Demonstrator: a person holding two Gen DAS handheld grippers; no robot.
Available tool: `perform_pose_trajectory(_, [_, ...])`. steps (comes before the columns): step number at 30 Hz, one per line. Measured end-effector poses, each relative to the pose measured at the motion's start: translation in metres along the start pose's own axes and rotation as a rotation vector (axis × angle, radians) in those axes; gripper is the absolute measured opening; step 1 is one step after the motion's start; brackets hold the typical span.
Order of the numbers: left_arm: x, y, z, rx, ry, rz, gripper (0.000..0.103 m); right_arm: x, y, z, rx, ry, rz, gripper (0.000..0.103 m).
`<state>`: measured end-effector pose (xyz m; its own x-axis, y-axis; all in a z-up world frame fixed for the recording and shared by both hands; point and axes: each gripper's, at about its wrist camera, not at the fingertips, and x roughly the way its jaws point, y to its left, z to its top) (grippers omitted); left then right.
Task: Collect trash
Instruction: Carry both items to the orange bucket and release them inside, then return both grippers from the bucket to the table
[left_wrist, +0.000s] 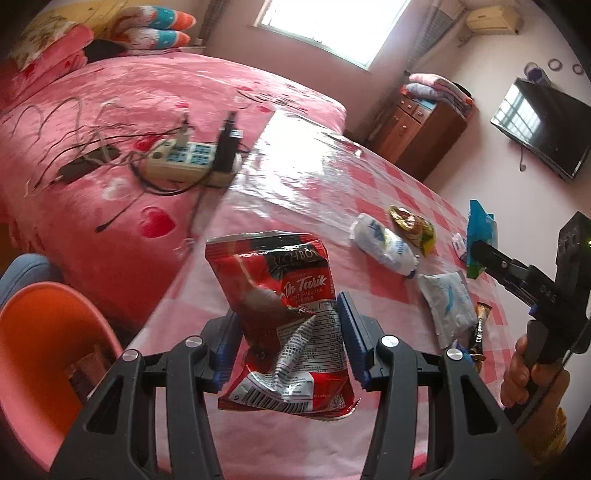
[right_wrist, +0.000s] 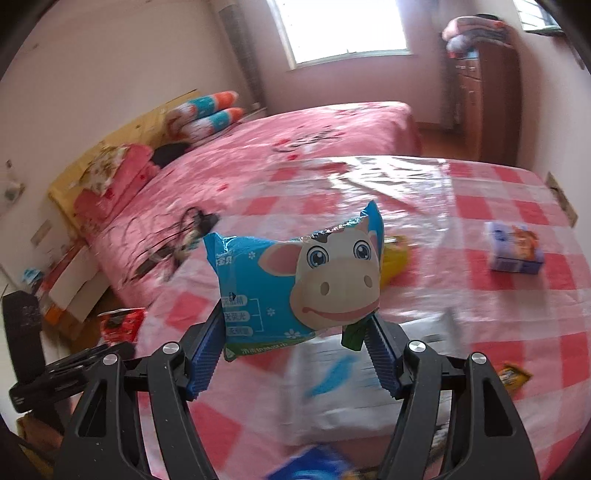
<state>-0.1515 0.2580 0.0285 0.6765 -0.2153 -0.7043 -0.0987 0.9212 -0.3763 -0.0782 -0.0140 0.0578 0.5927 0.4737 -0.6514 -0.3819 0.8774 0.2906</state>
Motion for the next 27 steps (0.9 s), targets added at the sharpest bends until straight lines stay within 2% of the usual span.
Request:
perform_pose_trajectory(8, [-0.031,0.059,-0.015,-0.096,-0.024,0.075,0.051,0.019,0.087,-0.012,-0.122,0.075,0.159,0.070])
perform_pose_trajectory(15, [-0.060,0.124,-0.038,-0.216,-0.040,0.189,0.051,0.043,0.181,-0.029,-0.279,0.161,0.308,0.070])
perform_pose_trajectory(21, [-0.075,0.170,-0.055,-0.326,-0.050,0.265,0.052,0.065,0.245,-0.047,-0.387,0.230,0.392,0.073])
perform_pose_trajectory(22, [-0.075,0.178,-0.057,-0.345,-0.044,0.279,0.053,0.070,0.255,-0.051,-0.400,0.244,0.409,0.076])
perform_pose_trajectory(24, [-0.078,0.189,-0.061,-0.370,-0.039,0.312,0.064,0.081,0.271,-0.059,-0.412,0.279,0.433,0.086])
perform_pose_trajectory(25, [-0.080,0.194,-0.062,-0.379,-0.047,0.334,0.069,0.084,0.275,-0.063,-0.414,0.294,0.443,0.088])
perform_pose_trajectory(27, [-0.086,0.201,-0.064,-0.383,-0.060,0.364,0.073,0.085,0.277,-0.069,-0.407,0.307,0.458,0.089])
